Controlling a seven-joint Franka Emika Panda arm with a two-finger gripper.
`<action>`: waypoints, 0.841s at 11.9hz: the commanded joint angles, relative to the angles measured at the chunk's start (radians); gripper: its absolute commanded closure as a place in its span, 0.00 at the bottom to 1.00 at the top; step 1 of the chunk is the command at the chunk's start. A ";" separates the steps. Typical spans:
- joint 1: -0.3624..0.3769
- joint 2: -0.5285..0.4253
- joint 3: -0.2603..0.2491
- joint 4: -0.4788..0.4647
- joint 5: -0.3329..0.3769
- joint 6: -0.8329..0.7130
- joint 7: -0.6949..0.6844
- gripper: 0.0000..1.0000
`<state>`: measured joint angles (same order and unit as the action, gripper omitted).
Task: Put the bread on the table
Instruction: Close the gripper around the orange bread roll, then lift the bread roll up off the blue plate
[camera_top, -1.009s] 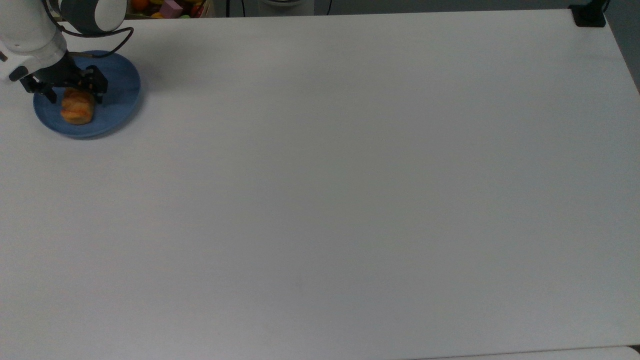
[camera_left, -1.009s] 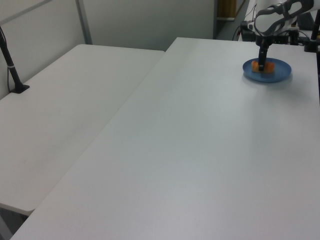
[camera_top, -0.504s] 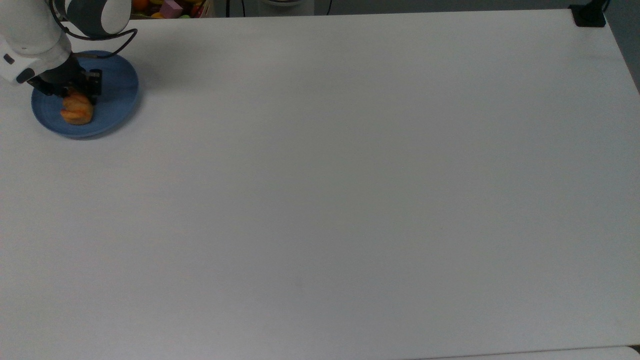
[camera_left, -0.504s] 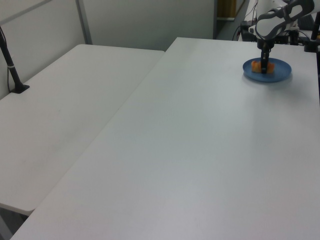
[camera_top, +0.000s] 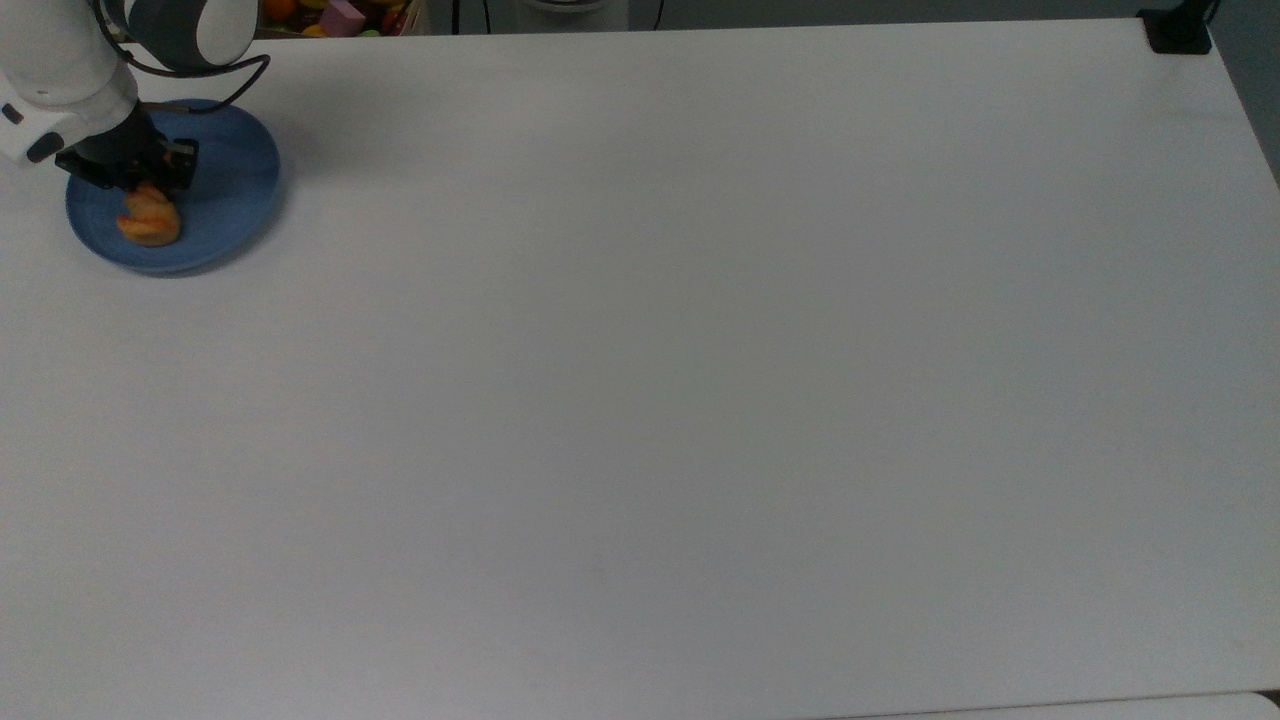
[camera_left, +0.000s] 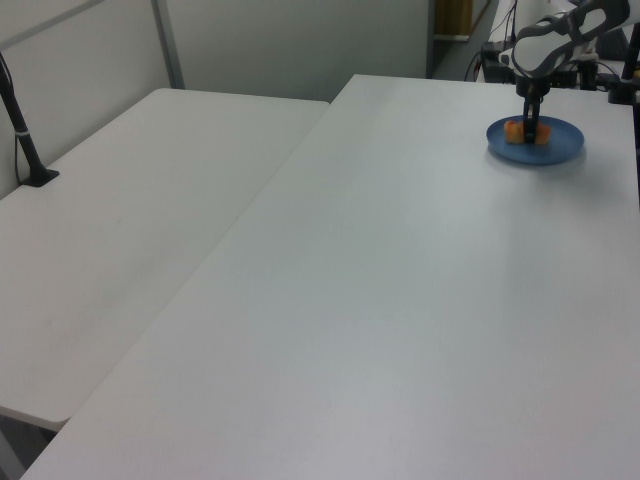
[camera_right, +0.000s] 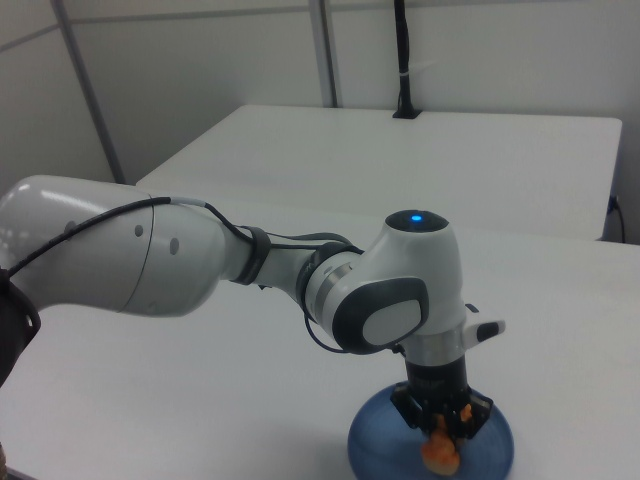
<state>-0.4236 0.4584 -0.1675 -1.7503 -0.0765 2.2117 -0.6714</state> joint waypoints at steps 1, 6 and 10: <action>-0.003 -0.026 -0.003 -0.029 -0.014 0.019 -0.020 0.77; 0.017 -0.147 -0.001 -0.025 -0.013 -0.119 -0.017 0.77; 0.141 -0.317 0.009 -0.028 -0.011 -0.384 -0.004 0.75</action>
<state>-0.3648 0.2581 -0.1561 -1.7415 -0.0765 1.9616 -0.6783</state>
